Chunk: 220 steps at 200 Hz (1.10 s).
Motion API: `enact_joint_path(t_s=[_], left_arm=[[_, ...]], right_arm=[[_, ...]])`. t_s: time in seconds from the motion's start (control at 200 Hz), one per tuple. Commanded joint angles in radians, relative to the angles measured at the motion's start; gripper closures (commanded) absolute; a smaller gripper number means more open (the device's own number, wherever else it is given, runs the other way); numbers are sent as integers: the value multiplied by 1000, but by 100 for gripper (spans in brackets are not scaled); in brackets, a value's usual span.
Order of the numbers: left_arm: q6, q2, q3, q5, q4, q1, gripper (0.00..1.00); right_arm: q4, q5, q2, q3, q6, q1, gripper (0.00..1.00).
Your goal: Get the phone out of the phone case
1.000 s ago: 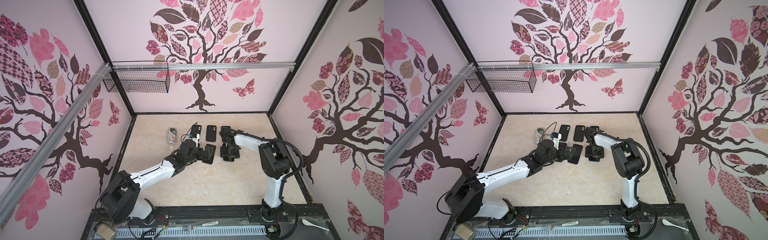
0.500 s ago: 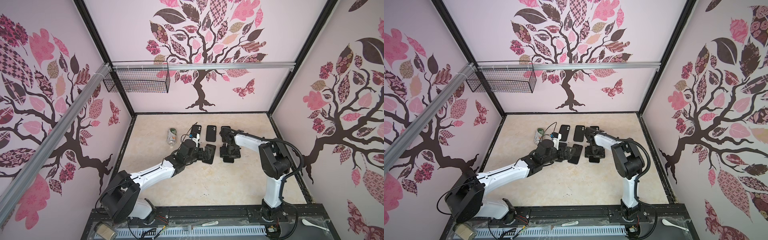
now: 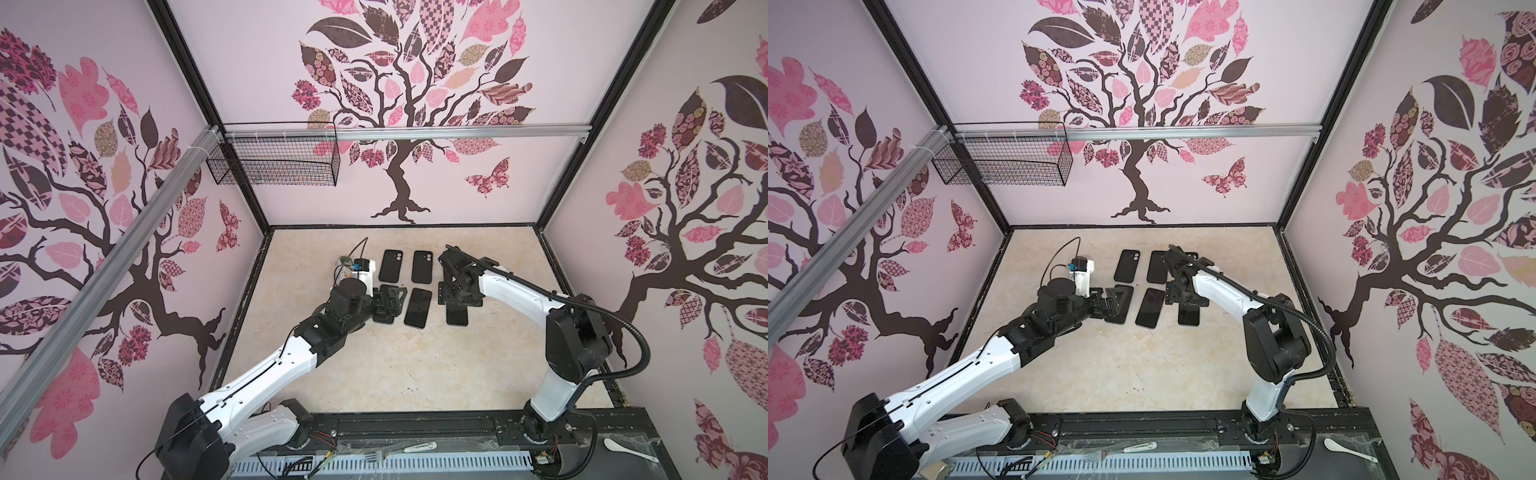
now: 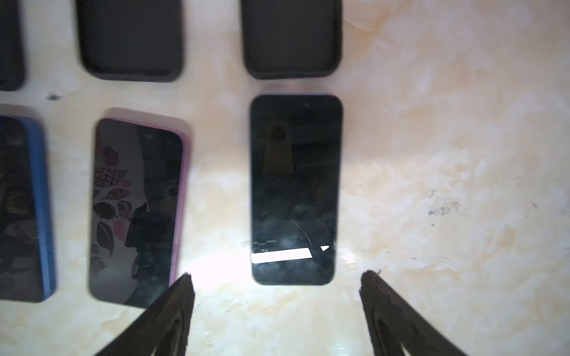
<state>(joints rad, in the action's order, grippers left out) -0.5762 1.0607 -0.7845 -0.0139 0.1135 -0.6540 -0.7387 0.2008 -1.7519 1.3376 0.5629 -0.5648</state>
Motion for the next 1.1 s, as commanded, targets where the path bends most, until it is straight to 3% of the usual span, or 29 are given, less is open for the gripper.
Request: enact_joint_path(t_s=[0.0, 0.22, 0.415, 1.095], left_arm=[[-31, -79, 88, 1, 70, 87, 3], [-84, -178, 158, 98, 157, 277, 4], [-101, -211, 189, 198, 181, 401, 5], [-75, -188, 183, 216, 181, 418, 5]], right_arm=[[6, 29, -46, 40, 114, -75, 12], [54, -1, -188, 139, 215, -170, 5], [19, 0, -296, 222, 240, -179, 1], [-15, 10, -409, 276, 249, -175, 2]])
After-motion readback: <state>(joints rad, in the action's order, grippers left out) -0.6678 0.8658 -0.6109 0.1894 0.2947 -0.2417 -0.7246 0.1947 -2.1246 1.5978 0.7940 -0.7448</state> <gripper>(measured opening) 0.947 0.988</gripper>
